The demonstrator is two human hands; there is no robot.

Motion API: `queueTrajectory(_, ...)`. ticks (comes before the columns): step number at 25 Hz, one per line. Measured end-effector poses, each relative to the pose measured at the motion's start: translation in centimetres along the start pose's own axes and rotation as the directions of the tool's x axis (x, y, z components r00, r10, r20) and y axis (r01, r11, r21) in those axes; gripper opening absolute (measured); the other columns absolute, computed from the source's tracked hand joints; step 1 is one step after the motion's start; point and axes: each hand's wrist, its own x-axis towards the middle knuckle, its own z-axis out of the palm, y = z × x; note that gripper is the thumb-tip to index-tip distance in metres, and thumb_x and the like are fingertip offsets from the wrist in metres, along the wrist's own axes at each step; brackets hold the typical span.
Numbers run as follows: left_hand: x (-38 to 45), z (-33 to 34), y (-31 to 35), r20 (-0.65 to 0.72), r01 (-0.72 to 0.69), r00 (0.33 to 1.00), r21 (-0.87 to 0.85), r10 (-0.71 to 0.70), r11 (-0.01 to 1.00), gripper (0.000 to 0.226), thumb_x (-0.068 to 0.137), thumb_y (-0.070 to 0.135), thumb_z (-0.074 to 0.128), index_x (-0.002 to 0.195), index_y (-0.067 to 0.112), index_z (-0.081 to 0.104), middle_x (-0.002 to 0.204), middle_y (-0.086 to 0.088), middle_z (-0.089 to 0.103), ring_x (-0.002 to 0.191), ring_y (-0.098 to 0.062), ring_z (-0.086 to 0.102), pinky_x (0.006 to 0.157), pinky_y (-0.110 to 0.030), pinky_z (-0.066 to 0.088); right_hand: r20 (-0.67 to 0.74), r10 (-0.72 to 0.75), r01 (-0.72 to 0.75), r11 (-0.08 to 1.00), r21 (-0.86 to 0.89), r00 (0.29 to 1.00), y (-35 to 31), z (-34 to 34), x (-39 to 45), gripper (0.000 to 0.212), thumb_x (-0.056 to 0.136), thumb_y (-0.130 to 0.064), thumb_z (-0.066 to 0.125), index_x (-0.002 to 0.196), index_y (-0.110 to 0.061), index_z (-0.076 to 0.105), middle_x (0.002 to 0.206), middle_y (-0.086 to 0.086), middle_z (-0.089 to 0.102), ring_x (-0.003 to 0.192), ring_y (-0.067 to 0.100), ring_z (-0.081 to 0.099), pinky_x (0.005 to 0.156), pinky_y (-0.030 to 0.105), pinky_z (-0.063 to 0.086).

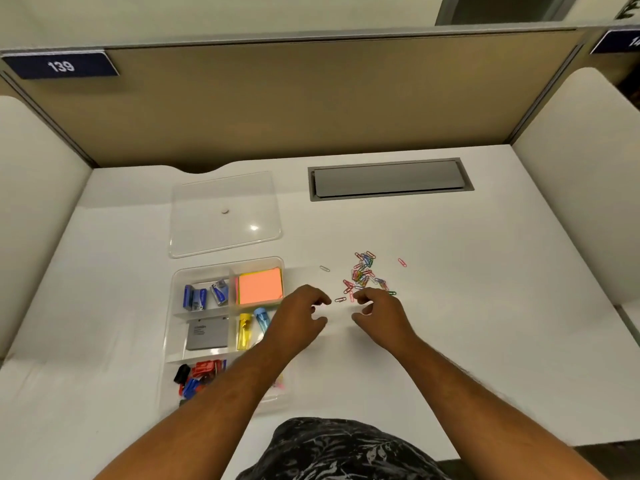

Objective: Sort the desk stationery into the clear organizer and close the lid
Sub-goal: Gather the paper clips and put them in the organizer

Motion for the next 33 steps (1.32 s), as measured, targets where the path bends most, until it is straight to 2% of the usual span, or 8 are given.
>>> queueTrajectory(4, 5.3, 3.9, 1.2, 0.147, -0.03, 0.989, 0.23, -0.004, 0.973, 0.083, 0.077, 0.028, 0.082, 0.15, 0.027, 0.041, 0.161, -0.002, 0.029, 0.151, -0.025, 0.026, 0.122, -0.036, 0.027, -0.105, 0.088, -0.091, 0.996, -0.02, 0.991, 2.9, -2.6, 3.5, 0.062, 0.078, -0.016, 0.081, 0.136, -0.019, 0.06, 0.132, 0.002, 0.06, 0.11, 0.019, 0.063, 0.096, 0.027, 0.05)
queueTrajectory(7, 8.3, 5.9, 0.0, 0.137, 0.006, 0.987, 0.464, -0.079, 0.886, 0.103, 0.082, 0.052, 0.074, 0.161, 0.029, 0.012, 0.17, -0.003, -0.001, 0.157, -0.026, -0.003, 0.127, -0.045, 0.01, -0.155, 0.15, -0.173, 0.974, -0.148, 0.976, 4.6, -3.6, 5.1, 0.087, 0.076, -0.025, 0.084, 0.151, -0.017, 0.041, 0.141, 0.005, 0.045, 0.128, 0.028, 0.051, 0.104, 0.039, 0.049)
queueTrajectory(11, 9.6, 8.2, -1.8, 0.024, 0.041, 0.998, 0.357, -0.053, 0.933, 0.08, 0.093, 0.049, 0.065, 0.159, 0.027, 0.026, 0.169, 0.002, 0.013, 0.156, -0.02, 0.008, 0.123, -0.035, 0.018, -0.12, 0.204, -0.225, 0.953, -0.202, 0.972, 6.4, -4.4, 8.0, 0.092, 0.078, -0.036, 0.087, 0.15, -0.009, 0.036, 0.136, 0.009, 0.042, 0.121, 0.032, 0.055, 0.101, 0.04, 0.051)
queueTrajectory(17, 11.6, 10.3, 0.1, -0.127, 0.052, 0.991, 0.145, -0.033, 0.988, 0.054, 0.093, 0.025, 0.07, 0.144, 0.019, 0.054, 0.148, -0.001, 0.053, 0.136, -0.021, 0.047, 0.116, -0.036, 0.037, 0.038, -0.031, 0.037, 0.985, -0.171, 0.999, 5.0, -3.4, 11.0, 0.047, 0.083, -0.009, 0.074, 0.129, -0.008, 0.062, 0.122, 0.007, 0.052, 0.106, 0.029, 0.065, 0.094, 0.04, 0.055)
queueTrajectory(20, 12.6, 9.7, 0.2, -0.05, 0.028, 0.999, 0.101, -0.023, 0.995, 0.068, 0.084, 0.022, 0.073, 0.148, 0.022, 0.048, 0.144, 0.002, 0.055, 0.129, -0.02, 0.051, 0.111, -0.038, 0.042, 0.134, -0.018, 0.029, 0.996, -0.079, 0.991, 4.1, -3.5, 12.3, 0.099, 0.064, -0.032, 0.09, 0.149, -0.015, 0.043, 0.132, 0.003, 0.041, 0.111, 0.022, 0.06, 0.095, 0.04, 0.056)
queueTrajectory(22, 13.0, 9.2, 0.3, 0.031, 0.011, 0.999, 0.156, -0.016, 0.988, 0.078, 0.08, 0.019, 0.071, 0.151, 0.027, 0.041, 0.143, 0.005, 0.054, 0.127, -0.018, 0.05, 0.107, -0.035, 0.044, 0.2, -0.064, 0.11, 0.968, -0.227, 0.978, 3.8, -3.2, 12.8, 0.118, 0.057, -0.043, 0.093, 0.155, -0.021, 0.032, 0.137, 0.001, 0.036, 0.114, 0.023, 0.054, 0.093, 0.044, 0.056)
queueTrajectory(29, 13.2, 8.9, 2.0, -0.057, 0.111, 0.993, 0.201, -0.102, 0.973, 0.017, 0.089, 0.02, 0.064, 0.102, 0.025, 0.074, 0.099, 0.007, 0.069, 0.093, -0.014, 0.063, 0.079, -0.028, 0.048, 0.068, -0.264, 0.271, 0.897, -0.349, 0.962, 4.7, -1.7, 12.1, 0.012, 0.09, -0.025, 0.071, 0.097, -0.015, 0.07, 0.102, 0.005, 0.061, 0.095, 0.031, 0.062, 0.075, 0.043, 0.054)
queueTrajectory(33, 12.4, 8.5, 2.4, -0.036, 0.172, 0.985, 0.214, -0.168, 0.962, 0.023, 0.083, 0.009, 0.062, 0.094, 0.02, 0.079, 0.094, 0.002, 0.076, 0.089, -0.02, 0.068, 0.078, -0.03, 0.052, 0.022, -0.169, 0.167, 0.938, -0.305, 0.985, 4.9, -2.7, 11.1, 0.012, 0.086, -0.009, 0.064, 0.084, -0.014, 0.074, 0.088, 0.004, 0.067, 0.083, 0.027, 0.065, 0.073, 0.04, 0.053)
